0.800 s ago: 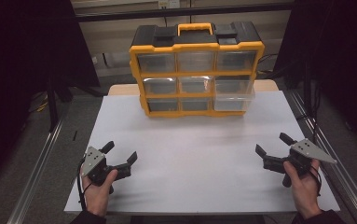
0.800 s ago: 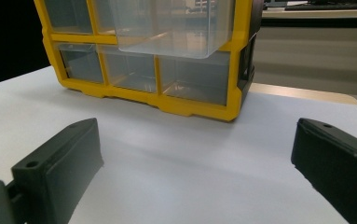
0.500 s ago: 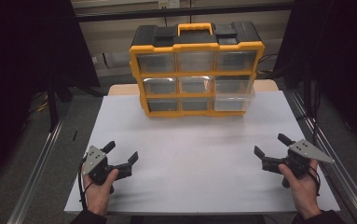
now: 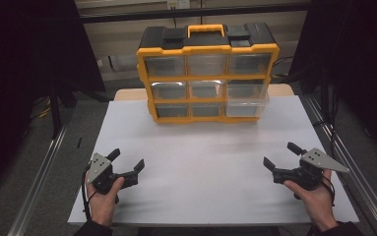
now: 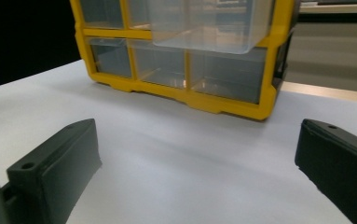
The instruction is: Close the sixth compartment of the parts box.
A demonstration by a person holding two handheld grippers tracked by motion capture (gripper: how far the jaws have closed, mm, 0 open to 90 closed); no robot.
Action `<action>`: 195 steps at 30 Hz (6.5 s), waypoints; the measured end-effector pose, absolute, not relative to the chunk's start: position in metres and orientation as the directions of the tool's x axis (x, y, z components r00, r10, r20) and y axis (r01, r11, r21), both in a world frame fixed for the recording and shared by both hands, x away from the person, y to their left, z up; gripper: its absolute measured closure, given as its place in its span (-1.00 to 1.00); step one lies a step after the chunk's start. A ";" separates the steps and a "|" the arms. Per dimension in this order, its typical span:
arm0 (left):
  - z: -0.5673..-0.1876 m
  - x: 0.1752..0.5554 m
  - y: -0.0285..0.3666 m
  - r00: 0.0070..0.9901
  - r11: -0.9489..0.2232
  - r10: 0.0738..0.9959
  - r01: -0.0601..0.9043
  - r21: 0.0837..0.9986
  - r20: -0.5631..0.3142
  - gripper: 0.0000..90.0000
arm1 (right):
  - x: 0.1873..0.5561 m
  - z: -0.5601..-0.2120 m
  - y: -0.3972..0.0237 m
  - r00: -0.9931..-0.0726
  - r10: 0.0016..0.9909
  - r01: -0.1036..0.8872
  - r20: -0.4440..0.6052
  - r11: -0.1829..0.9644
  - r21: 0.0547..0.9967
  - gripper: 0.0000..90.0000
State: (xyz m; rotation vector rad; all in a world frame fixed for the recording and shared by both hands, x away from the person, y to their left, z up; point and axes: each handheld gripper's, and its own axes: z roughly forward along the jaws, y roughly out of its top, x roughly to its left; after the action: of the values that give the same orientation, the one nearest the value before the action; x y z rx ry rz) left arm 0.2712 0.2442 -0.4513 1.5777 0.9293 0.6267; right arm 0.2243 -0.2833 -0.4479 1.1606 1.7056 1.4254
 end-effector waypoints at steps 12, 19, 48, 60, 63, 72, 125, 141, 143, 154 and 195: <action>-0.451 0.270 0.242 0.539 -0.044 0.838 0.222 0.974 -0.085 -0.93 | 0.229 -0.439 -0.274 -0.476 0.876 0.219 0.078 0.033 0.975 -0.93; -0.453 0.271 0.242 0.524 -0.009 0.843 0.232 0.973 -0.118 -0.95 | 0.234 -0.433 -0.265 -0.511 0.857 0.197 0.066 0.042 0.980 -0.89; -0.452 0.268 0.235 0.558 -0.055 0.826 0.224 0.973 -0.082 -0.95 | 0.261 -0.413 -0.242 -0.557 0.825 0.199 0.095 0.021 0.980 -0.73; -0.451 0.268 0.238 0.559 -0.067 0.826 0.218 0.974 -0.068 -0.94 | 0.275 -0.406 -0.232 -0.592 0.800 0.182 0.097 0.015 0.983 -0.25; -0.451 0.268 0.236 0.559 -0.046 0.825 0.219 0.975 -0.086 -0.94 | 0.279 -0.408 -0.231 -0.586 0.802 0.191 0.116 -0.003 0.982 -0.15; -0.450 0.267 0.236 0.574 -0.077 0.816 0.217 0.973 -0.064 -0.94 | 0.285 -0.410 -0.231 -0.592 0.800 0.184 0.097 0.017 0.983 0.31; -0.448 0.265 0.235 0.564 -0.084 0.825 0.198 0.977 -0.044 -0.93 | 0.335 -0.412 -0.236 -0.540 0.840 0.165 0.046 0.052 0.985 1.00; -0.448 0.265 0.236 0.567 -0.091 0.823 0.195 0.976 -0.037 -0.93 | 0.347 -0.412 -0.238 -0.514 0.857 0.161 0.043 0.048 0.986 1.00; -0.448 0.265 0.235 0.564 -0.092 0.825 0.195 0.976 -0.036 -0.93 | 0.346 -0.412 -0.237 -0.511 0.859 0.163 0.046 0.045 0.986 1.00; -0.448 0.265 0.236 0.564 -0.088 0.825 0.195 0.977 -0.038 -0.93 | 0.346 -0.411 -0.236 -0.503 0.863 0.149 0.034 0.047 0.988 1.00; -0.448 0.266 0.237 0.564 -0.086 0.825 0.193 0.977 -0.039 -0.93 | 0.350 -0.410 -0.235 -0.494 0.869 0.144 0.038 0.038 0.989 1.00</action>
State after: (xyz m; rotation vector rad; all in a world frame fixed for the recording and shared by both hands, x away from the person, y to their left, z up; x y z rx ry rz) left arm 0.2661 0.2371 -0.4483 1.6038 0.8788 0.6602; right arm 0.3504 -0.2348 -0.4103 1.0299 1.7045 1.5074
